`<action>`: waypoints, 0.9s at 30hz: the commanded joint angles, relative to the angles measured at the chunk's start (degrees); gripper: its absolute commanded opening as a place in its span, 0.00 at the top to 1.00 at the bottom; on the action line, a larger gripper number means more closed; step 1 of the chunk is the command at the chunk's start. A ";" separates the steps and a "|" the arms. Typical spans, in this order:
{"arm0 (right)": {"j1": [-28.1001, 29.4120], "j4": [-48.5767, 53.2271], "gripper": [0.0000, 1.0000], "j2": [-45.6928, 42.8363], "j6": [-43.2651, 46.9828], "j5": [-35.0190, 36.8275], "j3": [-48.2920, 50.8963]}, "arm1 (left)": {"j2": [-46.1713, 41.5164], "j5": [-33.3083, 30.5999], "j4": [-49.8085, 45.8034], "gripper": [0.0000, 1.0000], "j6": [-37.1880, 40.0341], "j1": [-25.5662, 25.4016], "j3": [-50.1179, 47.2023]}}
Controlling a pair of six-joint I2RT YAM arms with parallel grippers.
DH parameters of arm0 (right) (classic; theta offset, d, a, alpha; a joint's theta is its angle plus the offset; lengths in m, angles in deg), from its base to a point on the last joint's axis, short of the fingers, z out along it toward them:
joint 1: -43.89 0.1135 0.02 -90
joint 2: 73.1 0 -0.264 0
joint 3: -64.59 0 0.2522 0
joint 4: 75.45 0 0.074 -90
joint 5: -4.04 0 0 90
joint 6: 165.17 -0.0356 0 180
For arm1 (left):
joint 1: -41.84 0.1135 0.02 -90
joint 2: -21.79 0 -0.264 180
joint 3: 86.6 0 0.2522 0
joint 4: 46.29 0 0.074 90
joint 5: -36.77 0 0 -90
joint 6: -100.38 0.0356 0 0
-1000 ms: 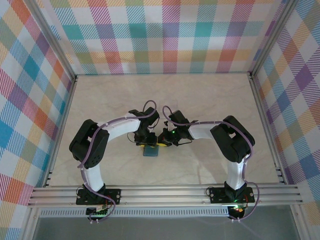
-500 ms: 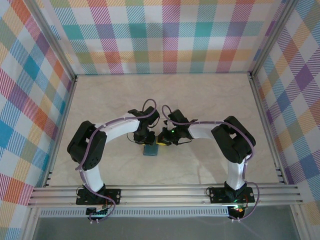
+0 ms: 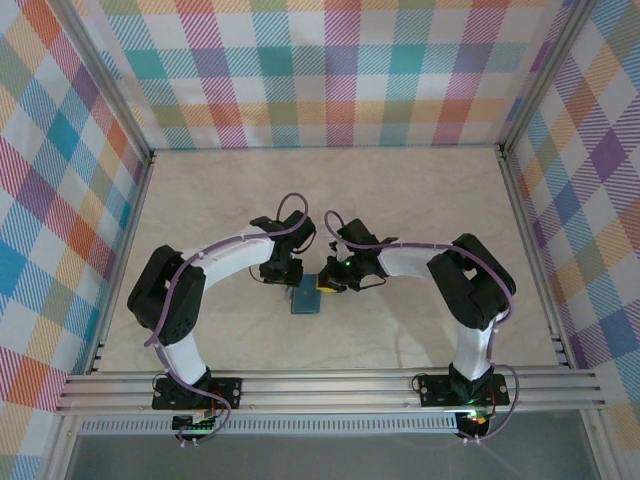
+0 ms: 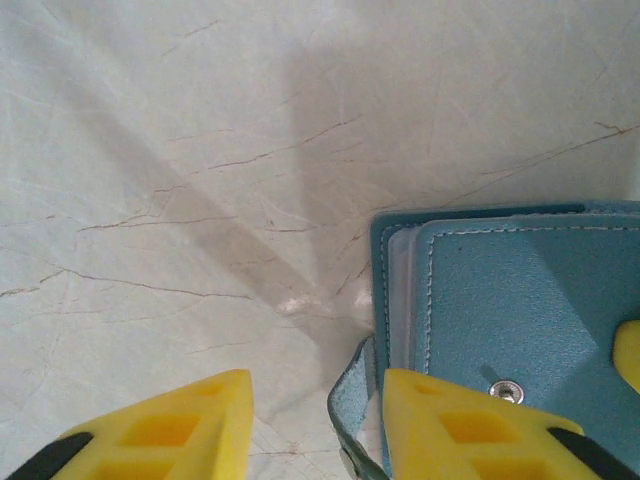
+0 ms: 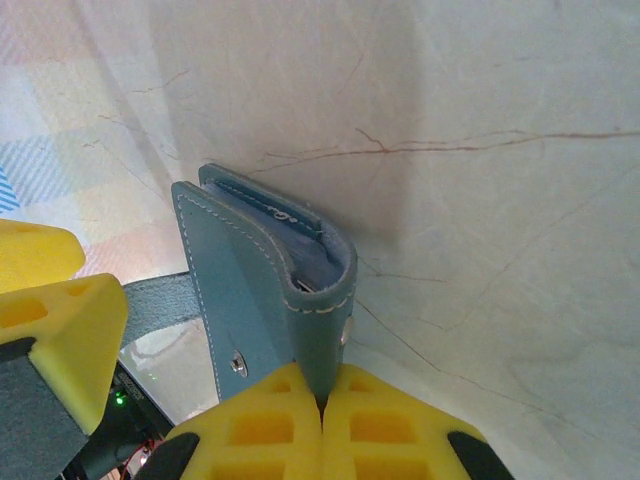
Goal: Take the credit cards out of the card holder
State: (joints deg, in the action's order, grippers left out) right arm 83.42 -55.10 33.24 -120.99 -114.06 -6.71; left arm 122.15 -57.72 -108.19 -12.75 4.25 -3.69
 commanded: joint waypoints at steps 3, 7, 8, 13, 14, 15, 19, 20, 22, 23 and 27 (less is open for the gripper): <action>0.20 3.99 1.00 -1.32 1.44 1.76 -0.12 | -1.80 2.42 0.76 0.69 -0.91 0.83 -2.07; 0.20 4.51 1.00 -1.36 1.82 1.99 -0.20 | -2.56 4.69 3.15 0.77 -1.38 1.98 -4.11; 0.20 4.91 1.00 -1.42 2.03 2.23 -0.21 | -2.83 4.99 3.47 0.79 -1.41 2.20 -4.56; 0.14 8.83 1.00 -2.57 3.89 4.66 -0.75 | -4.45 7.35 5.40 0.89 -0.73 2.69 -6.23; 0.03 10.62 0.99 -2.99 4.69 5.71 -1.18 | -4.77 8.90 6.16 0.90 -0.76 2.69 -6.57; -0.07 12.25 0.99 -3.50 5.43 6.73 -1.51 | -5.02 10.57 7.10 0.92 -0.70 2.69 -7.05; -0.15 20.58 0.91 -5.45 8.20 12.50 -3.62 | -5.24 18.79 11.38 0.94 -2.72 2.72 -8.85; -0.17 22.91 0.88 -5.93 8.93 13.82 -4.50 | -5.50 20.88 12.82 0.94 -3.38 2.61 -9.68; -0.14 25.65 0.83 -6.77 9.42 15.56 -5.46 | -6.34 22.87 14.96 0.95 -4.72 2.60 -11.44; -0.11 26.85 0.78 -7.31 9.50 16.40 -5.89 | -7.03 23.25 15.87 0.95 -5.26 2.60 -12.49; 0.47 29.02 0.54 -8.69 8.25 17.77 -6.60 | -8.15 22.47 17.90 0.95 -5.43 2.77 -15.26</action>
State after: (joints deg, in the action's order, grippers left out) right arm 83.37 -32.21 26.62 -113.30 -99.70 -11.82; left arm 116.10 -37.59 -92.85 -16.77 6.48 -17.05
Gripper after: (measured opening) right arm 0.424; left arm 0.056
